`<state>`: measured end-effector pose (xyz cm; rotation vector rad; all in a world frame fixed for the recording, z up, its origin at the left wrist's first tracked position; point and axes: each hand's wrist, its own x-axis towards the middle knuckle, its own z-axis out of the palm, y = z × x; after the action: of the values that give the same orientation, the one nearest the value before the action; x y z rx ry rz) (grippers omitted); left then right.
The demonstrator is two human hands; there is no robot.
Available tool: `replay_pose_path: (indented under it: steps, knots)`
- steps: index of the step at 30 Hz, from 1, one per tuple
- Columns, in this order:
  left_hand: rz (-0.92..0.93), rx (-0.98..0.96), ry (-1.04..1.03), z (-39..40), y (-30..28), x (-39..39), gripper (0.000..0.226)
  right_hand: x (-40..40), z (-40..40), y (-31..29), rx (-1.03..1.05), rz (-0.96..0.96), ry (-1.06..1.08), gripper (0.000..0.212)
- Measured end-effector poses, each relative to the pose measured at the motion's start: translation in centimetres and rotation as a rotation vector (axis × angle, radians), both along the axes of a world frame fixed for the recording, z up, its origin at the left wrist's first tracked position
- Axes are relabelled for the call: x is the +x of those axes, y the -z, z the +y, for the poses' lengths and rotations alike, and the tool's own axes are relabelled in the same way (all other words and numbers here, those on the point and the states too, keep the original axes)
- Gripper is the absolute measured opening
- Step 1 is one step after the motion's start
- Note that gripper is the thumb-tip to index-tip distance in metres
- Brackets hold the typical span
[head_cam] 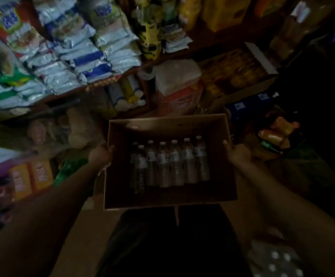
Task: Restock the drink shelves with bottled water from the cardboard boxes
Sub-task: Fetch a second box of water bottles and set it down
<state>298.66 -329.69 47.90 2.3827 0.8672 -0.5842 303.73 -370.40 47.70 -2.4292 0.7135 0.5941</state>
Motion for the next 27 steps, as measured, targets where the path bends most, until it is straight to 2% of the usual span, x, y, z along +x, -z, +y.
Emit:
replay_pose_path:
  steps: [5,7,9,10,13,14,19,24,27]
  knots:
    - [0.066,-0.005,-0.106,-1.2,1.7,2.6,0.054,7.7,-0.2,3.4,0.006,0.037,-0.062,0.081]
    - [0.11,0.009,-0.126,-1.7,3.3,3.6,0.05,10.5,-0.6,7.1,-0.007,0.065,-0.091,0.086]
    - [0.172,0.017,-0.131,-1.8,5.6,4.9,0.048,13.0,-0.3,10.0,-0.027,0.073,-0.131,0.104]
    - [0.21,0.019,-0.128,-1.6,7.0,5.5,0.05,13.9,0.2,10.9,-0.014,0.078,-0.137,0.104]
    - [0.252,-0.028,-0.162,-0.8,11.7,6.7,0.05,16.1,2.3,12.2,0.001,0.152,-0.197,0.066]
    - [0.254,-0.029,-0.167,-0.6,13.2,7.0,0.049,16.9,2.4,13.9,0.0,0.176,-0.226,0.061]
    - [0.267,-0.004,-0.182,0.5,21.8,9.2,0.055,19.7,3.3,22.0,-0.057,0.207,-0.302,0.056]
    - [0.307,0.001,-0.16,0.3,29.7,11.1,0.054,21.2,3.4,31.3,-0.017,0.165,-0.253,0.056]
    - [0.324,0.01,-0.153,0.4,33.7,11.9,0.054,22.6,4.0,34.9,-0.04,0.174,-0.243,0.057]
